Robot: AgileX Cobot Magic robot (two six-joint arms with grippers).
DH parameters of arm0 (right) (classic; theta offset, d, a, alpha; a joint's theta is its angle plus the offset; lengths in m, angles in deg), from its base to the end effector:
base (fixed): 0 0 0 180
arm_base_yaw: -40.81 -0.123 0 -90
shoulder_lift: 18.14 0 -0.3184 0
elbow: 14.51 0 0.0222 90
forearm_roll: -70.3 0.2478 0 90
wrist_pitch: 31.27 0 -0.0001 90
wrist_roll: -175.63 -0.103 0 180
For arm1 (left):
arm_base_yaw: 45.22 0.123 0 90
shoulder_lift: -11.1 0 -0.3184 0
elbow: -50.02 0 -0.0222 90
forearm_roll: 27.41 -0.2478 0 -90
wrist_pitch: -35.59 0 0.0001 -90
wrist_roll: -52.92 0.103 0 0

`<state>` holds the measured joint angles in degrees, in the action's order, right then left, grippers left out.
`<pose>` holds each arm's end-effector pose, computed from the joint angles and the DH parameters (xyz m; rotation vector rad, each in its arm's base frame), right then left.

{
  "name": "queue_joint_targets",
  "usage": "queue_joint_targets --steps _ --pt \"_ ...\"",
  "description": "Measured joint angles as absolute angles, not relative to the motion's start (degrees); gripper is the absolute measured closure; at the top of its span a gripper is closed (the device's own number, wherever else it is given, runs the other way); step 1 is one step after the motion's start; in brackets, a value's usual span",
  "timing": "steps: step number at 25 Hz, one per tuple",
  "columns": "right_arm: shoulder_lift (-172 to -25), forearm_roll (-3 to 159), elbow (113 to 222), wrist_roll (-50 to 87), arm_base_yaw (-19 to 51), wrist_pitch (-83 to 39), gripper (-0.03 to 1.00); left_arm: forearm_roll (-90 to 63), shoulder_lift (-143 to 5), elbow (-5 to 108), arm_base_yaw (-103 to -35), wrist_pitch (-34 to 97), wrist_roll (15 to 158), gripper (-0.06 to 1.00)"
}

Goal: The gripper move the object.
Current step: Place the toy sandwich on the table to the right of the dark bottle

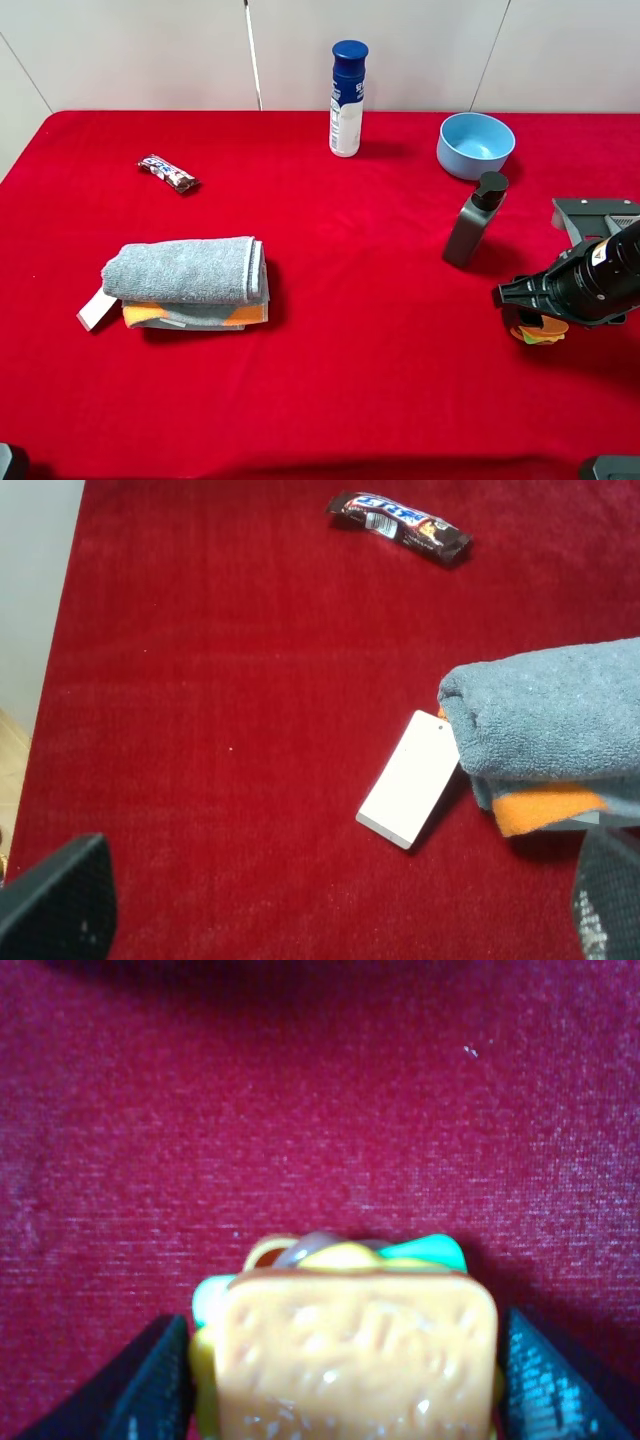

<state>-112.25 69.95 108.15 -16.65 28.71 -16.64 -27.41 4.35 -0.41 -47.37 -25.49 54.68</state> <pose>0.1813 0.0387 0.1335 -0.0037 2.9028 0.0716 -0.0293 0.0011 0.2645 0.0704 2.0628 -0.0042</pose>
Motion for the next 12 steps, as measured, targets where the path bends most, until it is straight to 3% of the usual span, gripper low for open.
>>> queue_joint_targets --steps 4,12 --pt "-112.3 70.3 108.2 -16.6 28.7 -16.6 0.47 -27.4 4.4 -0.4 -47.4 -25.5 54.7 0.05" --pt "-112.3 70.7 108.2 -16.6 28.7 -17.1 0.29 -27.4 4.4 -0.4 -47.4 -25.5 54.7 0.05"
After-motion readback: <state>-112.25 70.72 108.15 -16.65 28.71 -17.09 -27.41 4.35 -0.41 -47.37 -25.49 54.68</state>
